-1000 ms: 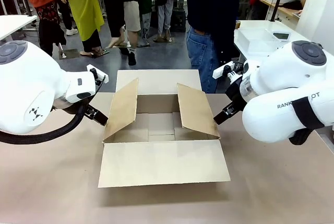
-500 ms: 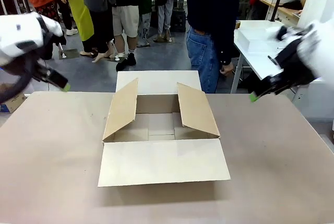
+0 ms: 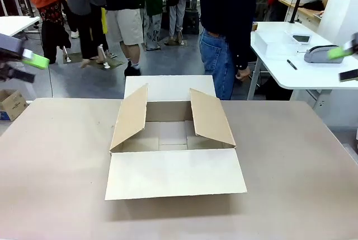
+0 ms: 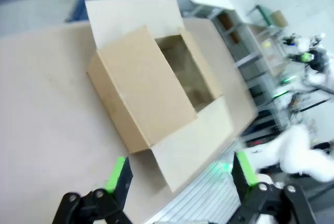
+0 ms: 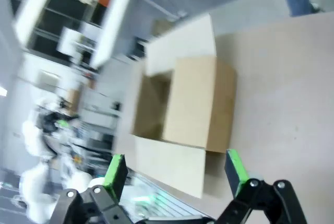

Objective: Pack the gift set into the box.
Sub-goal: Place both hands on the side flaps of the Package Box and spread them outward.

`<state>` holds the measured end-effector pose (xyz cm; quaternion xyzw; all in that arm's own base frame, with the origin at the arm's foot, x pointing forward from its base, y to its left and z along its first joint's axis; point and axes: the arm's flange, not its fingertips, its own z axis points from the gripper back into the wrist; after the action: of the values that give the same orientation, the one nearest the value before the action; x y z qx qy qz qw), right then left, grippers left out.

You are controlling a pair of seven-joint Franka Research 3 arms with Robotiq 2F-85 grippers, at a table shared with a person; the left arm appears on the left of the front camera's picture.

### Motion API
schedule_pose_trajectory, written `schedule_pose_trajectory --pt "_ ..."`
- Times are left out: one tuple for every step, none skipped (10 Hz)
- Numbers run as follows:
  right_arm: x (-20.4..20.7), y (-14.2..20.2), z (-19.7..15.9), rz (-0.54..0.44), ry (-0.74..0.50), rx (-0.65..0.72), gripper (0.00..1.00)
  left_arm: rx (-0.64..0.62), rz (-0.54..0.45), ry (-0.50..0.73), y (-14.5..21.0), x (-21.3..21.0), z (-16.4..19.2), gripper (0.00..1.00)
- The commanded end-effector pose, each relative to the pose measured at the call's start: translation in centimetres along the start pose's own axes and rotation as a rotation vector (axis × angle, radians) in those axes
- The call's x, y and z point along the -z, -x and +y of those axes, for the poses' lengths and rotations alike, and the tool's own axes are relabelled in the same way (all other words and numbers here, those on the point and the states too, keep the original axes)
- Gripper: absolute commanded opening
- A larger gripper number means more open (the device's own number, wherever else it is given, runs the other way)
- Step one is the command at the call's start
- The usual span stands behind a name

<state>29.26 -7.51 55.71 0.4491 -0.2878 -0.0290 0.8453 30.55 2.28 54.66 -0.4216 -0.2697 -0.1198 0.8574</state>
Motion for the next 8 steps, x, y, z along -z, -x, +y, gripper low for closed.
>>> schedule_pose_trajectory --pt "-2.8 -0.4 -5.4 -0.099 -0.161 0.119 1.0 -0.284 -0.106 0.188 2.5 -4.6 9.6 1.0" --pt "-3.1 -0.3 -8.3 -0.115 -0.171 0.201 1.0 -0.373 -0.246 0.306 4.5 -7.0 13.6 1.0" --pt "-2.7 0.0 -11.1 -0.117 -0.201 0.278 1.0 -0.44 -0.382 0.361 6.7 -8.3 16.0 1.0" --pt "-2.1 0.5 -13.8 -0.131 -0.21 0.35 1.0 -0.501 -0.446 0.378 8.6 -8.0 17.4 1.0" --pt "-1.3 1.0 -15.1 -0.156 -0.112 0.366 1.0 -0.491 -0.438 0.293 9.0 -6.6 17.2 1.0" --pt "-4.3 0.6 -12.1 -0.147 -0.191 0.319 1.0 -0.47 -0.376 0.334 8.6 -10.5 17.2 1.0" --pt "-4.3 0.6 -12.1 -0.147 -0.191 0.319 1.0 -0.47 -0.376 0.334 8.6 -10.5 17.2 1.0" --pt "-4.3 0.6 -12.1 -0.147 -0.191 0.319 1.0 -0.47 -0.376 0.334 8.6 -10.5 17.2 1.0"
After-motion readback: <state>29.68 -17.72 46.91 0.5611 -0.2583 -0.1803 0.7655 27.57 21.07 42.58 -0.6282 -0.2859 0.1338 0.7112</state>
